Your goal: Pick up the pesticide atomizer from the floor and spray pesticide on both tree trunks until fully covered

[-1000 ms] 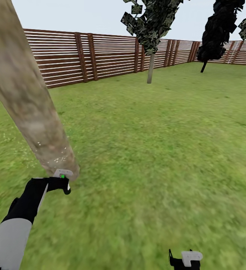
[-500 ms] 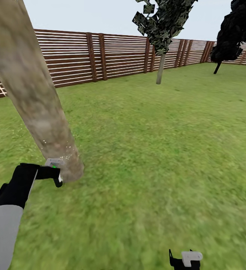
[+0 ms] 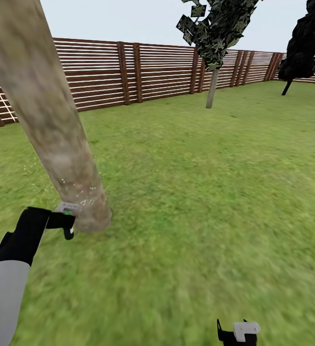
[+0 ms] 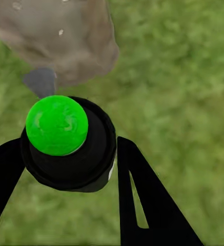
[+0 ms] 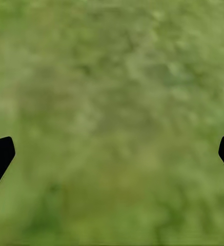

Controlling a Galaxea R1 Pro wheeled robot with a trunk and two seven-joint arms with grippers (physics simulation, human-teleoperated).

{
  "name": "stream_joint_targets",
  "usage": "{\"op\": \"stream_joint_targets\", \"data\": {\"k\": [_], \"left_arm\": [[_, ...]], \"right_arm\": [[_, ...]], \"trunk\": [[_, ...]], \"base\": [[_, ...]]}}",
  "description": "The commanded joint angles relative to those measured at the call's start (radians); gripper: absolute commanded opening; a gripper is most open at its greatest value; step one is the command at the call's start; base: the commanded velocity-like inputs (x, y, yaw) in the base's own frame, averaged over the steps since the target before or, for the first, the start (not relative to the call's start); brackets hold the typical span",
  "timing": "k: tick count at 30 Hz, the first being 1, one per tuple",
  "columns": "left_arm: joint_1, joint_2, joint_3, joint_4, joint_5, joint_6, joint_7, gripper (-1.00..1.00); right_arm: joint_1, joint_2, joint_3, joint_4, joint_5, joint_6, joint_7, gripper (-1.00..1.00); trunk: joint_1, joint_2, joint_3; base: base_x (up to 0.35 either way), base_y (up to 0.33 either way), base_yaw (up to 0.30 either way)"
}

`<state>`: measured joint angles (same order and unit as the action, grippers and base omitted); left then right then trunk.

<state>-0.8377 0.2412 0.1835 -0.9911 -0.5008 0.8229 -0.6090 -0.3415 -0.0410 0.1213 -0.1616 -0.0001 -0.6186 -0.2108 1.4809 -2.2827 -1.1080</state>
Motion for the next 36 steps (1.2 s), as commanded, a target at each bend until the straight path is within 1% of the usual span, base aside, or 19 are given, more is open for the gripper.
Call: {"op": "stream_joint_targets", "data": {"k": [1, 3, 7, 13, 20, 24, 28, 29, 30, 33, 36], "left_arm": [[0.0, 0.0, 0.002, -0.001, -0.014, 0.002, -0.011, -1.0], [0.001, 0.0, 0.001, 0.0, -0.021, 0.002, -0.011, -1.0], [0.002, 0.0, 0.001, 0.0, -0.022, 0.002, -0.009, -1.0], [0.002, -0.004, 0.001, -0.001, -0.02, 0.002, -0.009, -1.0], [0.002, -0.008, 0.0, -0.001, -0.019, 0.0, -0.009, -1.0], [0.002, -0.008, -0.001, -0.001, -0.019, 0.0, -0.008, -1.0], [0.0, -0.009, 0.006, -0.006, -0.019, 0.002, -0.007, -1.0], [-0.01, -0.008, 0.007, -0.042, -0.02, 0.006, -0.007, -1.0], [-0.013, -0.007, 0.007, -0.052, -0.02, 0.014, -0.007, -1.0], [-0.016, -0.007, 0.006, -0.061, -0.017, 0.048, -0.008, -1.0], [-0.016, -0.012, 0.006, -0.061, -0.017, 0.051, -0.008, -1.0]], "right_arm": [[-0.001, 0.0, 0.009, 0.0, 0.0, -0.001, -0.009, 1.0], [-0.001, 0.0, 0.009, 0.0, 0.0, -0.001, -0.009, 1.0], [-0.001, 0.001, 0.009, 0.0, 0.0, -0.001, -0.009, 1.0], [-0.001, 0.003, 0.009, 0.0, 0.0, -0.001, -0.009, 1.0], [-0.001, 0.003, 0.009, 0.0, 0.0, 0.0, -0.009, 1.0], [-0.001, 0.003, 0.009, 0.0, 0.0, -0.001, -0.009, 1.0], [0.0, 0.002, 0.009, 0.0, 0.0, -0.001, -0.009, 1.0], [-0.001, 0.001, 0.009, 0.0, 0.0, 0.0, -0.009, 1.0], [-0.001, 0.001, 0.009, 0.0, 0.0, 0.0, -0.009, 1.0], [-0.001, 0.001, 0.009, 0.0, 0.0, 0.0, -0.009, 1.0], [-0.001, 0.001, 0.009, 0.0, 0.0, 0.0, -0.009, 1.0]], "trunk": [[0.0, 0.0, -0.001], [0.0, 0.0, -0.001], [0.0, 0.0, -0.001], [0.0, 0.0, -0.001], [0.0, 0.0, -0.001], [0.0, 0.0, -0.001], [0.0, 0.0, -0.001], [0.0, 0.0, -0.001], [0.0, 0.0, -0.001], [0.0, 0.0, -0.001], [0.0, 0.0, -0.001]], "base": [[0.283, 0.0, 0.0], [0.318, 0.036, 0.0], [0.18, 0.047, 0.018], [0.006, -0.03, 0.257], [0.0, -0.258, 0.255], [0.0, -0.269, 0.034], [0.0, -0.27, 0.001], [0.0, -0.27, 0.0], [0.0, -0.27, 0.0], [0.0, -0.27, 0.0], [0.0, -0.27, 0.0]]}}
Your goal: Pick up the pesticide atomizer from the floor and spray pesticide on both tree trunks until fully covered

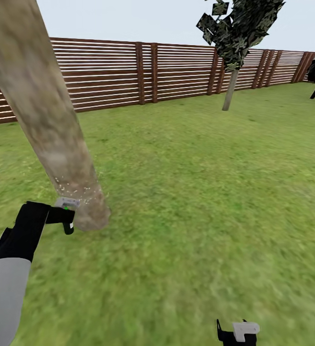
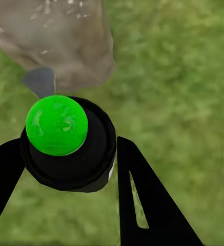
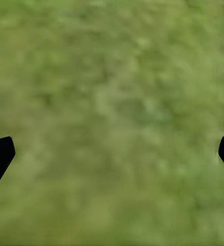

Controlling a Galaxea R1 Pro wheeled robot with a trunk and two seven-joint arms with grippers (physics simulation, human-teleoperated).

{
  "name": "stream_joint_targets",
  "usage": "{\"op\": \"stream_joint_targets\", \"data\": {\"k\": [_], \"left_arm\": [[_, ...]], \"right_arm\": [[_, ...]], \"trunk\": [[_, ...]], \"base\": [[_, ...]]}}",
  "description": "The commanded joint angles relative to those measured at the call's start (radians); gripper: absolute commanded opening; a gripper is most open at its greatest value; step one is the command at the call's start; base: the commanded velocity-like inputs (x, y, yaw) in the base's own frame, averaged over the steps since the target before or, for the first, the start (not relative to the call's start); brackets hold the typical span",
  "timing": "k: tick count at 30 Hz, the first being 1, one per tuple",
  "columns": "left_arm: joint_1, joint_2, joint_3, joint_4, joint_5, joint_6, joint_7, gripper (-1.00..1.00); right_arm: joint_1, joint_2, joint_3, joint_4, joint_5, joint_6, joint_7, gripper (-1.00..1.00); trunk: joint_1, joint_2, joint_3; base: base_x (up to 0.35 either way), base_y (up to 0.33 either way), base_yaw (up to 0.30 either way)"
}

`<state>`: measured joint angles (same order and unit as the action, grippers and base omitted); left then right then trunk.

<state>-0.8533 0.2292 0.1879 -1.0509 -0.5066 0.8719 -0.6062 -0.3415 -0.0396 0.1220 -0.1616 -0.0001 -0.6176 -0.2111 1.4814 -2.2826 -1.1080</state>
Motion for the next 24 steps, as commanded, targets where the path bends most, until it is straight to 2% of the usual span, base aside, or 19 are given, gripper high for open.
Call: {"op": "stream_joint_targets", "data": {"k": [1, 9, 20, 24], "left_arm": [[0.0, -0.001, 0.001, -0.001, -0.012, 0.002, -0.01, -1.0], [-0.001, 0.0, 0.002, -0.001, -0.013, 0.002, -0.01, -1.0], [0.003, 0.001, 0.01, -0.001, -0.015, 0.001, -0.007, -1.0], [0.007, 0.001, 0.01, -0.001, -0.015, 0.0, -0.006, -1.0]], "right_arm": [[-0.001, 0.0, 0.008, 0.001, 0.0, -0.001, -0.008, 1.0], [-0.001, 0.001, 0.008, 0.001, 0.0, -0.001, -0.008, 1.0], [-0.001, 0.001, 0.008, 0.001, 0.0, -0.001, -0.008, 1.0], [0.0, 0.001, 0.008, 0.001, 0.0, -0.001, -0.008, 1.0]], "trunk": [[0.0, 0.0, -0.001], [0.0, 0.0, -0.001], [0.0, 0.0, -0.001], [0.0, 0.0, -0.001]], "base": [[0.0, -0.27, 0.0], [0.027, -0.269, 0.0], [0.219, -0.202, 0.004], [0.235, -0.189, 0.157]]}}
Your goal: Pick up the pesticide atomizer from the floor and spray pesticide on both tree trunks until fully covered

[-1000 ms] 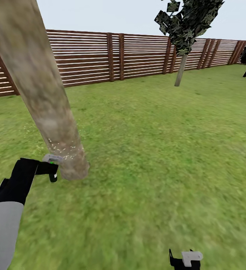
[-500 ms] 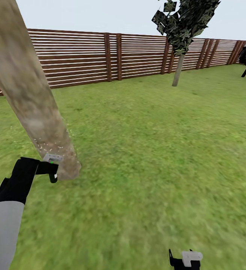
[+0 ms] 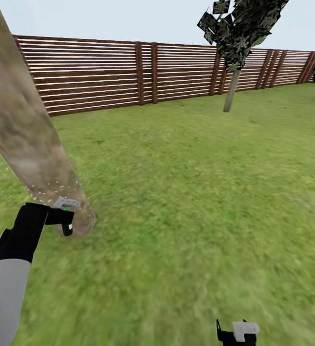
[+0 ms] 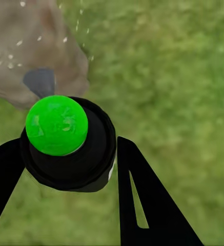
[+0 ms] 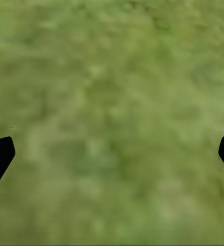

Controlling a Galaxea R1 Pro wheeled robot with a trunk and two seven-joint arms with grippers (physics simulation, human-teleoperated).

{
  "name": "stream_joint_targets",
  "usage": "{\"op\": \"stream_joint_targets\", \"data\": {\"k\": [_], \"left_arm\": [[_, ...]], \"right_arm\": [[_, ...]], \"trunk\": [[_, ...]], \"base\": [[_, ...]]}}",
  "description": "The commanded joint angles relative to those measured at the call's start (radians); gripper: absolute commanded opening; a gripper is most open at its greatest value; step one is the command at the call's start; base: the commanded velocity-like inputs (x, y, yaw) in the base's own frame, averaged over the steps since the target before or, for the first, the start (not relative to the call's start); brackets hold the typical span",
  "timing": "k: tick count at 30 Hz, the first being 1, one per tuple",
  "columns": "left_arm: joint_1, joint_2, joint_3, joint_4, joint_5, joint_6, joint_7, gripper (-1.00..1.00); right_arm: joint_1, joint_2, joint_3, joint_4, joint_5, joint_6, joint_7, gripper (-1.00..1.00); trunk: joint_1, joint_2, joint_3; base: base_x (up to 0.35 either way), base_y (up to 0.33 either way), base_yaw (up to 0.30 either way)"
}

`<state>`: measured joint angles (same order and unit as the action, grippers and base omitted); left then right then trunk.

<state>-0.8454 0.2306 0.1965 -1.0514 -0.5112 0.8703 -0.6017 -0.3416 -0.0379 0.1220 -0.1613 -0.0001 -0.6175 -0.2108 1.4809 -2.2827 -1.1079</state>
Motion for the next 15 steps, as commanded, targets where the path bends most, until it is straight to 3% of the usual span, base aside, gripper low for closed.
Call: {"op": "stream_joint_targets", "data": {"k": [1, 11, 15], "left_arm": [[0.0, -0.001, 0.001, -0.001, -0.01, 0.002, -0.01, -1.0], [0.009, -0.002, 0.0, 0.015, -0.001, -0.005, -0.012, -1.0], [0.029, -0.004, 0.001, 0.073, -0.001, -0.011, -0.012, -1.0]], "right_arm": [[0.0, 0.0, 0.008, 0.0, 0.0, -0.001, -0.009, 1.0], [0.0, 0.0, 0.009, 0.0, 0.0, -0.001, -0.008, 1.0], [0.0, 0.0, 0.008, 0.0, 0.0, -0.002, -0.009, 1.0]], "trunk": [[0.0, 0.0, -0.001], [0.0, 0.0, -0.001], [0.0, 0.0, -0.001]], "base": [[0.228, -0.196, 0.232], [0.183, -0.221, 0.257], [0.116, -0.252, 0.071]]}}
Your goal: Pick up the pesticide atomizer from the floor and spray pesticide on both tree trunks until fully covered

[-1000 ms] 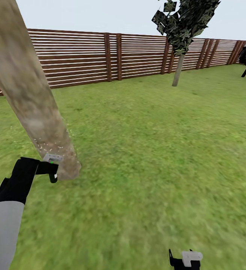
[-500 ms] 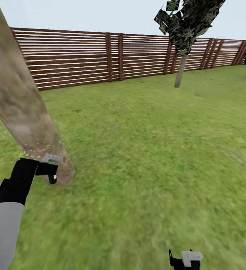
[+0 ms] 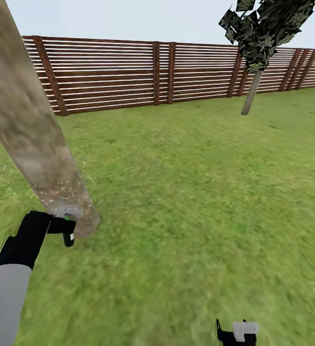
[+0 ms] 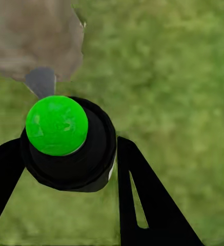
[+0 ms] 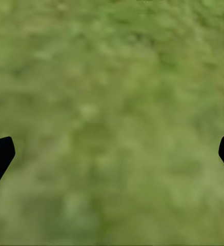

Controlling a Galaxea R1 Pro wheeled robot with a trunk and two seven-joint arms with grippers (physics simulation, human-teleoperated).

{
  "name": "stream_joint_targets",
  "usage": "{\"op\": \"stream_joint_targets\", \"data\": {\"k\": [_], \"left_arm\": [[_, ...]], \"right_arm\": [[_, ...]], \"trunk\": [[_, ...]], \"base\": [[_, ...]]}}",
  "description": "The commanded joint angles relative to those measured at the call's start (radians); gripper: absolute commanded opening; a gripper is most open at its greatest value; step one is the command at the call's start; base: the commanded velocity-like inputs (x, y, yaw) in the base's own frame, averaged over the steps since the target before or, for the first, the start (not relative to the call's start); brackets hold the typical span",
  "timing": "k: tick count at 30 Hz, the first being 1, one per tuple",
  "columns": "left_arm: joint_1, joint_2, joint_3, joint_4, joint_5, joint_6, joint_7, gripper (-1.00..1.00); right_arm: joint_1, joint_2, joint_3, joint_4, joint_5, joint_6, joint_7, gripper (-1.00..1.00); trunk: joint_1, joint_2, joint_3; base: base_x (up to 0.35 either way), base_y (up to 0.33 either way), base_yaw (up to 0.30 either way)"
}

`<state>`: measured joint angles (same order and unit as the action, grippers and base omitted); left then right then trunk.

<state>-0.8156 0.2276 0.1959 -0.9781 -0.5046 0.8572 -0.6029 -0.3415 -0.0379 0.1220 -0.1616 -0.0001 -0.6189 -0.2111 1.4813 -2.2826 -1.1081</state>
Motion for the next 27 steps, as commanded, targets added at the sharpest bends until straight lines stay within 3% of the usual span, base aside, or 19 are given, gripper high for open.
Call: {"op": "stream_joint_targets", "data": {"k": [1, 7, 10, 12, 14, 16, 19, 21, 22, 23, 24, 26, 27], "left_arm": [[0.01, -0.001, 0.002, 0.027, -0.009, -0.01, -0.01, -1.0], [0.027, 0.001, 0.009, 0.167, -0.008, -0.125, -0.008, -1.0], [0.06, 0.003, 0.082, 0.19, -0.007, -0.247, -0.014, -1.0], [0.083, 0.006, 0.096, 0.195, -0.005, -0.294, -0.019, -1.0], [0.106, 0.007, 0.098, 0.202, -0.004, -0.401, -0.024, -1.0], [0.11, 0.007, 0.093, 0.227, -0.006, -0.446, -0.044, -1.0], [0.111, 0.01, 0.083, 0.246, -0.023, -0.558, -0.182, -1.0], [0.111, 0.007, 0.08, 0.25, -0.058, -0.612, -0.241, -1.0], [0.112, 0.003, 0.066, 0.256, -0.096, -0.626, -0.254, -1.0], [0.112, 0.001, 0.033, 0.267, -0.125, -0.632, -0.258, -1.0], [0.112, 0.0, -0.023, 0.282, -0.147, -0.635, -0.261, -1.0], [0.112, -0.003, -0.09, 0.295, -0.156, -0.636, -0.263, -1.0], [0.112, -0.009, -0.107, 0.298, -0.157, -0.636, -0.264, -1.0]], "right_arm": [[-0.001, 0.0, 0.008, 0.0, 0.0, -0.001, -0.008, 1.0], [-0.001, -0.003, 0.007, -0.001, -0.001, -0.001, -0.008, 1.0], [-0.001, -0.009, 0.004, -0.002, -0.003, 0.0, -0.009, 1.0], [-0.001, -0.009, 0.003, -0.006, -0.003, -0.001, -0.008, 1.0], [0.0, -0.01, 0.003, -0.048, 0.0, 0.002, -0.008, 1.0], [0.001, -0.011, 0.004, -0.113, 0.056, 0.024, -0.007, 1.0], [0.001, -0.009, 0.003, -0.222, 0.231, 0.109, -0.002, 1.0], [-0.007, -0.007, 0.003, -0.267, 0.278, 0.172, 0.097, 1.0], [-0.031, -0.007, 0.003, -0.29, 0.29, 0.216, 0.228, 1.0], [-0.056, -0.007, 0.002, -0.306, 0.293, 0.255, 0.319, 1.0], [-0.087, -0.006, 0.003, -0.324, 0.295, 0.311, 0.408, 1.0], [-0.125, 0.002, 0.004, -0.366, 0.295, 0.382, 0.525, 1.0], [-0.134, 0.007, 0.005, -0.391, 0.295, 0.404, 0.601, 1.0]], "trunk": [[0.0, 0.0, -0.001], [0.0, 0.0, -0.001], [0.0, 0.0, -0.001], [0.0, 0.0, -0.001], [0.0, 0.0, -0.001], [0.0, 0.0, -0.001], [0.0, 0.0, -0.001], [0.0, 0.0, -0.001], [0.0, 0.0, -0.001], [0.0, 0.0, -0.001], [0.0, 0.0, -0.001], [0.0, 0.0, -0.001], [0.0, 0.0, -0.001]], "base": [[0.096, -0.26, 0.005], [0.054, -0.178, 0.001], [-0.019, -0.008, 0.0], [-0.218, -0.001, 0.0], [-0.314, 0.0, 0.0], [-0.332, 0.0, 0.0], [-0.336, 0.0, 0.0], [-0.337, 0.0, 0.0], [-0.338, 0.0, 0.0], [-0.338, 0.0, 0.0], [-0.338, 0.0, 0.0], [-0.334, 0.0, 0.0], [-0.208, 0.0, 0.0]]}}
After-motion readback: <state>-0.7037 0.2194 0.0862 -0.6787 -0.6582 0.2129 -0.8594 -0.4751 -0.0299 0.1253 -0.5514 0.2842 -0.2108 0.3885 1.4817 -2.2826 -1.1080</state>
